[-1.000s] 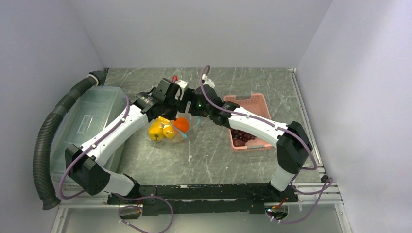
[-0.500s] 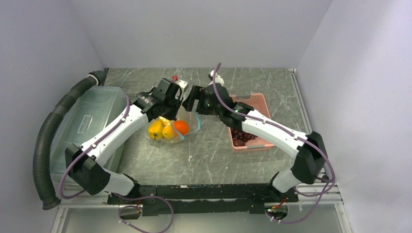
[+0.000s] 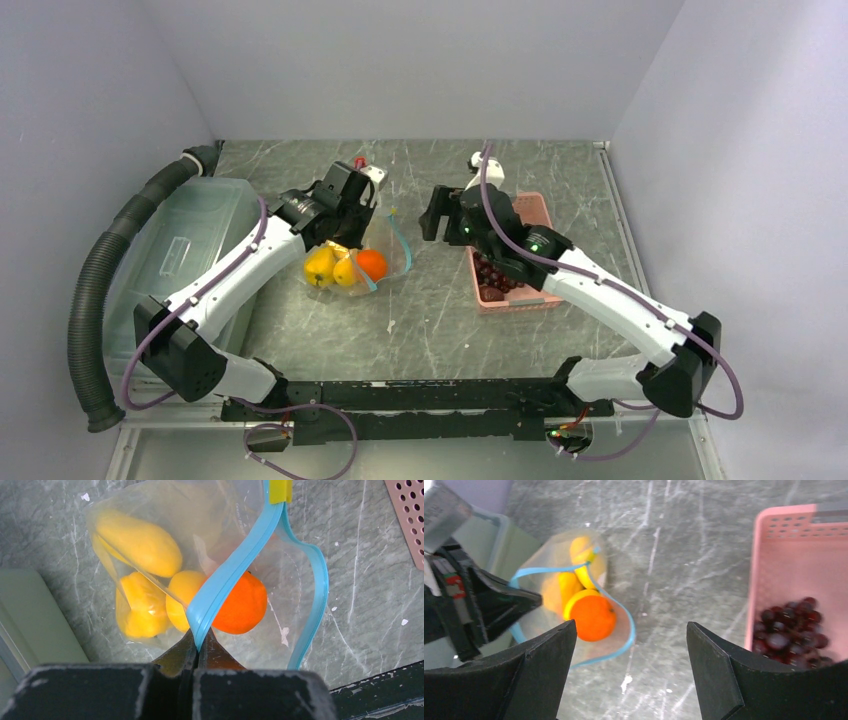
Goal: Place the food in the zip-top bag and seal the zipper
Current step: Place the fake fruit in the zipper food storage bag, then pick up the fake fruit from the bin.
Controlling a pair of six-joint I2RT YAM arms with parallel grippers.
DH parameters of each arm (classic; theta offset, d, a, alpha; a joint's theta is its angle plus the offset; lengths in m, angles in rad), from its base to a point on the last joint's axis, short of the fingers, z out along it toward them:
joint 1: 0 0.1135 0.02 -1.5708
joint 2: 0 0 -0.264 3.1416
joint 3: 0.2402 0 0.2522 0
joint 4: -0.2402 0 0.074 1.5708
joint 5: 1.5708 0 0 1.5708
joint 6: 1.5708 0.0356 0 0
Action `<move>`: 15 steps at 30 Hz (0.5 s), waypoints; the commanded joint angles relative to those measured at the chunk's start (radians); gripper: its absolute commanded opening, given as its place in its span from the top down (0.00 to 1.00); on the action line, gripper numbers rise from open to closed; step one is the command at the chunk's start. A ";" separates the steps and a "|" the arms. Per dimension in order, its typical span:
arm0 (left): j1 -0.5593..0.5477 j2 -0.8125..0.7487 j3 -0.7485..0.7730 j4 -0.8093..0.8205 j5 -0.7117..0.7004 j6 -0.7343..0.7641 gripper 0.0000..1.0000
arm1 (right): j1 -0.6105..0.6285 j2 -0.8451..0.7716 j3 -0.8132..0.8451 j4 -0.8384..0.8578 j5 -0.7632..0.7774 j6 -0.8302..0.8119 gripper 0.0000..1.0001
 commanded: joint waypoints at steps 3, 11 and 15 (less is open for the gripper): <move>-0.003 -0.006 -0.005 0.016 0.002 0.004 1.00 | -0.014 -0.105 -0.017 -0.195 0.174 -0.098 0.16; -0.003 0.001 -0.006 0.016 -0.002 0.004 1.00 | -0.031 -0.191 -0.080 -0.361 0.264 -0.085 0.16; -0.003 0.005 -0.004 0.014 -0.001 0.004 1.00 | -0.050 -0.209 -0.107 -0.439 0.297 -0.054 0.13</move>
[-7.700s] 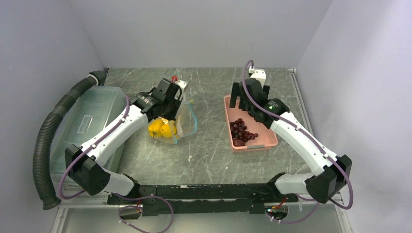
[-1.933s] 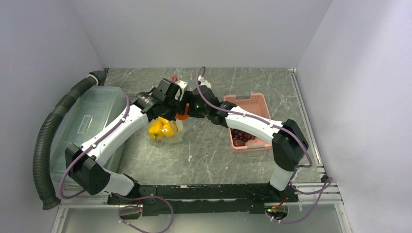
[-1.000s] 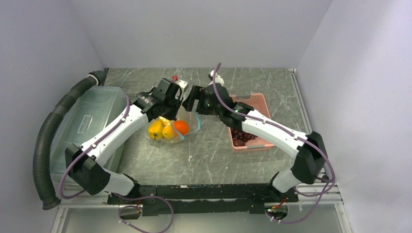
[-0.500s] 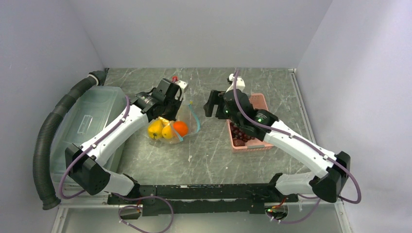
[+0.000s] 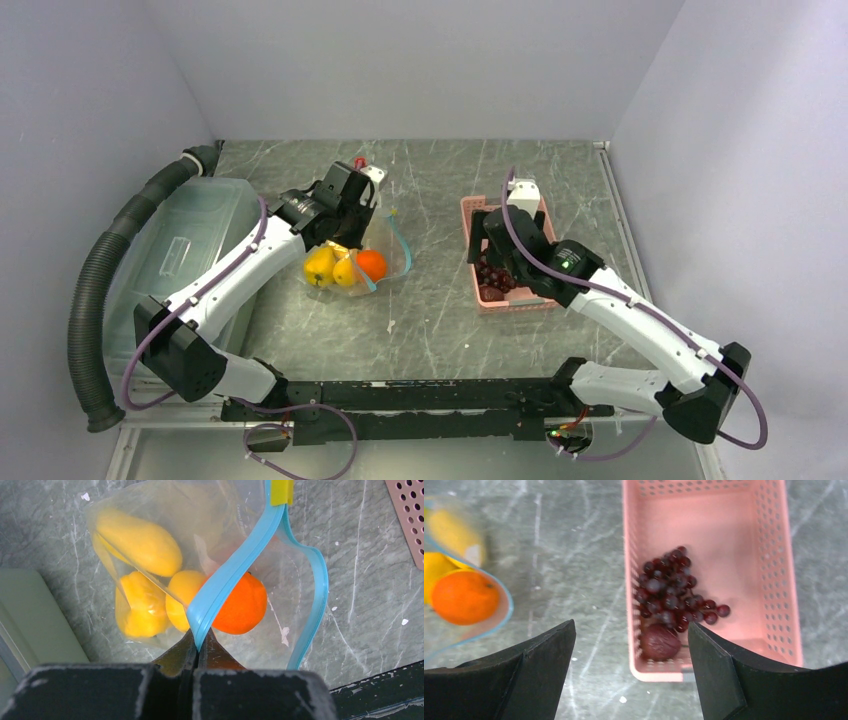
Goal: Place the food in the zip-top bag and seal the zipper
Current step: Pick up the fake fruit from the bin.
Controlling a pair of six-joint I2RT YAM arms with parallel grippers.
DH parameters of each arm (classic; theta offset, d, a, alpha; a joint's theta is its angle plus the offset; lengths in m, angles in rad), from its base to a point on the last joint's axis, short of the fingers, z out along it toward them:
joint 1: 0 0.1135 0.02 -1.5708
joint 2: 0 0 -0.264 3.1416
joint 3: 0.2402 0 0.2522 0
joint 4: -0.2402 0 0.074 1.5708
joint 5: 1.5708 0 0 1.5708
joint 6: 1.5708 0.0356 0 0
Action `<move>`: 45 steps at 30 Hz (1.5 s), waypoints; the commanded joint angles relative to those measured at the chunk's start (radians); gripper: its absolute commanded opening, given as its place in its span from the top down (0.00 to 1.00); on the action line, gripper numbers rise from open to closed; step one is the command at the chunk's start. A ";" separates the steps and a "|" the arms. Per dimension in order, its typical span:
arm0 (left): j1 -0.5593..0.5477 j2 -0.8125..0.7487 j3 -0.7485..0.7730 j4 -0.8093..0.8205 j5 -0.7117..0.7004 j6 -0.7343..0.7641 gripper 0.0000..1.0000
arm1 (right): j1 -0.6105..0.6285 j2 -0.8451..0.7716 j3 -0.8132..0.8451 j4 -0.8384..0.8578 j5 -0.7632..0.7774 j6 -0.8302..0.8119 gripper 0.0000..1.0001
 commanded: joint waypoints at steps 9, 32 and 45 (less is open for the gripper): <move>-0.004 0.007 -0.006 0.015 -0.003 0.003 1.00 | -0.131 -0.002 -0.094 -0.144 0.013 0.039 0.12; -0.007 0.017 -0.007 0.015 -0.002 0.004 1.00 | -0.227 0.189 -0.187 0.038 -0.150 -0.047 0.10; -0.009 0.021 -0.007 0.015 -0.007 0.006 1.00 | -0.258 0.395 -0.131 0.120 -0.134 -0.094 0.10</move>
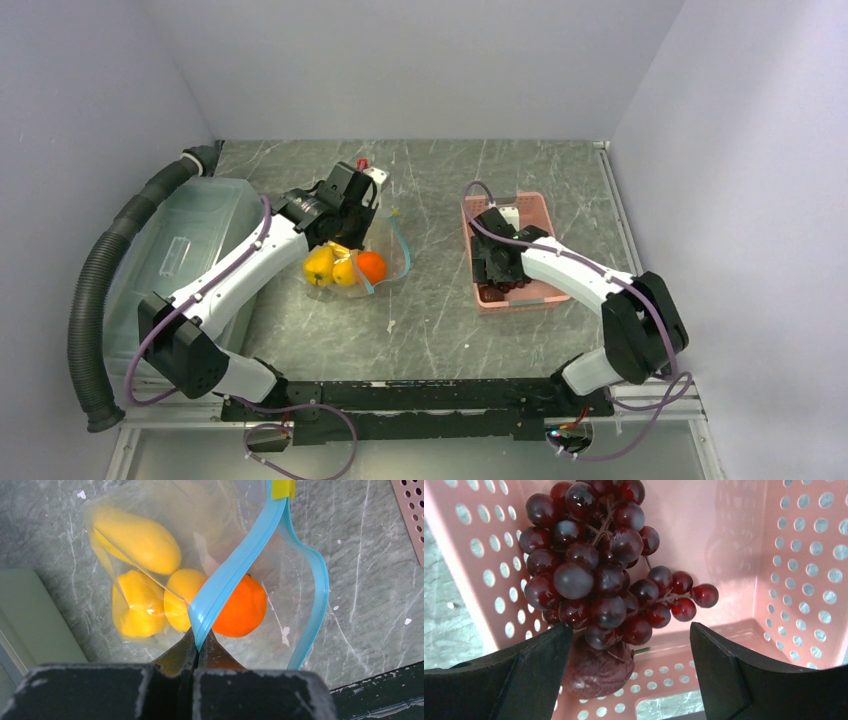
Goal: Place the food in the zip-top bag and seal the zipper
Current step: Pick up the fake fruit from the bin.
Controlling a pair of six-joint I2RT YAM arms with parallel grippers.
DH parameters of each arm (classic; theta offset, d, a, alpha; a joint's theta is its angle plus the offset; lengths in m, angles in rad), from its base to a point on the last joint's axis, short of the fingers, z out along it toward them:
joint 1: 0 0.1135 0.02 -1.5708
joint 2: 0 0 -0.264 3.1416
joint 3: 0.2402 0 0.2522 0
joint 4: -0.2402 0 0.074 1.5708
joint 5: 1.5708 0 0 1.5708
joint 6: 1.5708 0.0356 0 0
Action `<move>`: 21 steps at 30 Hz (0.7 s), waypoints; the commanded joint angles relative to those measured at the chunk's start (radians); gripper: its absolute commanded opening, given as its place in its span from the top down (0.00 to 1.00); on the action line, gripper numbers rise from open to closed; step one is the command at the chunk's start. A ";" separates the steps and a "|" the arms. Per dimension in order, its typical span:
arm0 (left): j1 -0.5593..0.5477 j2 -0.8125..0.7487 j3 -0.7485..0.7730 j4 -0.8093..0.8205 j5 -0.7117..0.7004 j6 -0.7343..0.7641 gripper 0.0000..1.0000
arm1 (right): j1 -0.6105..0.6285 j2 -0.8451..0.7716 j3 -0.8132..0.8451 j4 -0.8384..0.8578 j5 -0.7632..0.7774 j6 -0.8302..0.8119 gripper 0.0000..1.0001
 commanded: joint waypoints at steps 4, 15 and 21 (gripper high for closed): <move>-0.006 0.007 -0.008 0.015 -0.011 0.005 1.00 | -0.050 0.101 0.073 0.107 0.007 -0.039 0.10; -0.006 0.021 -0.009 0.013 -0.025 0.007 1.00 | -0.112 0.226 0.152 0.160 -0.037 -0.055 0.10; -0.005 0.032 -0.010 0.012 -0.028 0.009 1.00 | -0.116 0.246 0.147 0.176 -0.047 -0.055 0.24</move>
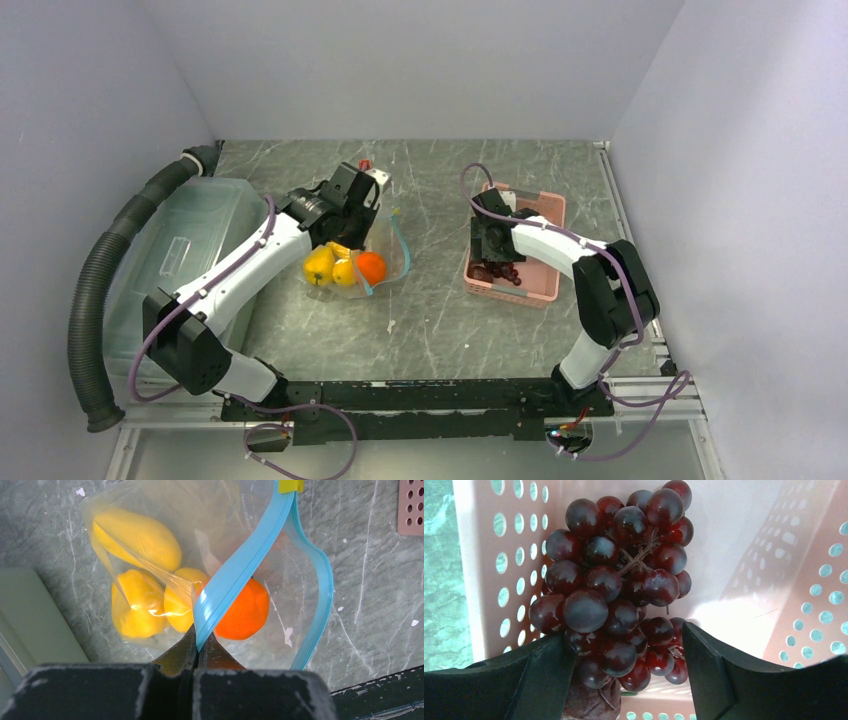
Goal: Place the food in the zip-top bag and seal the zipper
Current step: Pick up the fake fruit from the bin.
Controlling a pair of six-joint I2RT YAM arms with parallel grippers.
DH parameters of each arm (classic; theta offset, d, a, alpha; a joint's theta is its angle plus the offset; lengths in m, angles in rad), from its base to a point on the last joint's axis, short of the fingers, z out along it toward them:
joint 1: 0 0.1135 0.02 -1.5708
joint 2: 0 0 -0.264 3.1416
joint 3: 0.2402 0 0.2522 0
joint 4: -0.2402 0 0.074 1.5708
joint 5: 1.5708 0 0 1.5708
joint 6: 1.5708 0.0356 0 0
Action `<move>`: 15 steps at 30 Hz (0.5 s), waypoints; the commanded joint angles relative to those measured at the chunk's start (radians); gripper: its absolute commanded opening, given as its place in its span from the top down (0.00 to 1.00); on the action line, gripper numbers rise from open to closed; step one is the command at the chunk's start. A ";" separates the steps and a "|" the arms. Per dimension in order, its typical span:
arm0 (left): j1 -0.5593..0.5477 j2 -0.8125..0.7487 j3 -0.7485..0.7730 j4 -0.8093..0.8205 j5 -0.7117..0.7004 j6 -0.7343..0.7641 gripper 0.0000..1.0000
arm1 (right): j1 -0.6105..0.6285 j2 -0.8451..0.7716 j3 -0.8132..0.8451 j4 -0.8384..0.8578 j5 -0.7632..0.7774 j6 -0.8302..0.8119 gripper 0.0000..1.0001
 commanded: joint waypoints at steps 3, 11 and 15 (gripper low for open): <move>-0.004 0.016 -0.008 0.012 -0.020 0.009 1.00 | -0.008 0.002 0.014 0.030 0.005 -0.011 0.35; -0.004 0.015 -0.008 0.012 -0.019 0.009 1.00 | -0.008 -0.083 0.009 -0.008 0.024 -0.011 0.83; -0.003 0.014 -0.008 0.012 -0.019 0.009 1.00 | -0.008 -0.166 0.009 -0.032 0.042 -0.007 0.95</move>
